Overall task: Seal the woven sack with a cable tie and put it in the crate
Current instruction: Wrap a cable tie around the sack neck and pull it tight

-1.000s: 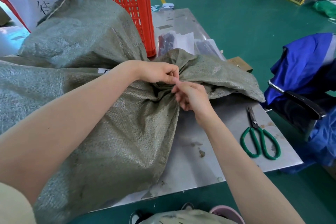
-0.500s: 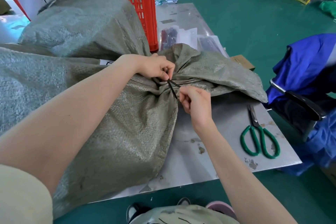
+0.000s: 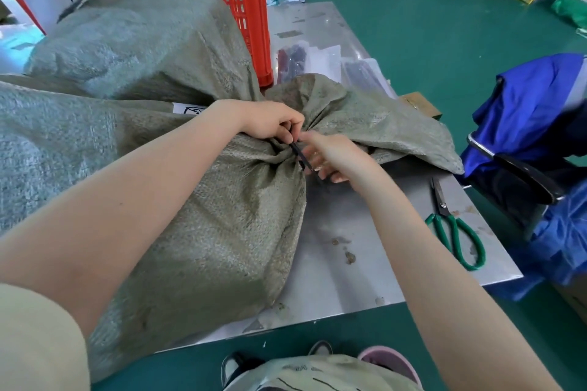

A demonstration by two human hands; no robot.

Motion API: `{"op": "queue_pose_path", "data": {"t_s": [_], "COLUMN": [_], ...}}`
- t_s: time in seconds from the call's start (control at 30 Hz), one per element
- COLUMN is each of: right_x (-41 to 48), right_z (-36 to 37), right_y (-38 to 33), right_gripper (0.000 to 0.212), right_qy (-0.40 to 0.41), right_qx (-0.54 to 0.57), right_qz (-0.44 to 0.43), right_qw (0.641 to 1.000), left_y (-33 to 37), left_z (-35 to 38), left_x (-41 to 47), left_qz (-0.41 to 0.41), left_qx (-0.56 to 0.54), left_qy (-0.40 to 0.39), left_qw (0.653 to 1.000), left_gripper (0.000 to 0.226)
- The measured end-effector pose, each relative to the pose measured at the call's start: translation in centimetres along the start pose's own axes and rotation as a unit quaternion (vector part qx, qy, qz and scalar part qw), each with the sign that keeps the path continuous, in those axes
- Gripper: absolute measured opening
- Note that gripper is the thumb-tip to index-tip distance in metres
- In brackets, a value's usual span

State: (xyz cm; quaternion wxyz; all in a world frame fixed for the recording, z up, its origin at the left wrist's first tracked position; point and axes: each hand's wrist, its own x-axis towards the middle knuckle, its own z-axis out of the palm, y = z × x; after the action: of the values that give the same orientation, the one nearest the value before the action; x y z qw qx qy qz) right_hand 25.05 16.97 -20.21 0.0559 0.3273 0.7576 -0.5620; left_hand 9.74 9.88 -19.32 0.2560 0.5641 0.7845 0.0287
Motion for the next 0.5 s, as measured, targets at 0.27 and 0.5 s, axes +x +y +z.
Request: {"op": "queue_pose_path", "data": {"t_s": [0.27, 0.5], "right_x": [0.7, -2.4], "right_z": [2.6, 3.0], "right_y": [1.3, 3.7], "right_gripper": [0.036, 0.04], "right_qy": [0.053, 0.034], "right_qx": [0.083, 0.164], "right_qz": [-0.067, -0.075], "right_qw": [0.993, 0.983], "left_y": [-0.4, -0.6], "left_z": [0.1, 0.5], "left_x": [0.4, 0.4], "left_qz": [0.007, -0.009], "left_qx": [0.058, 0.102], "left_qy": [-0.002, 0.01], "left_qw": [0.998, 0.995], "left_gripper": [0.005, 0.015]}}
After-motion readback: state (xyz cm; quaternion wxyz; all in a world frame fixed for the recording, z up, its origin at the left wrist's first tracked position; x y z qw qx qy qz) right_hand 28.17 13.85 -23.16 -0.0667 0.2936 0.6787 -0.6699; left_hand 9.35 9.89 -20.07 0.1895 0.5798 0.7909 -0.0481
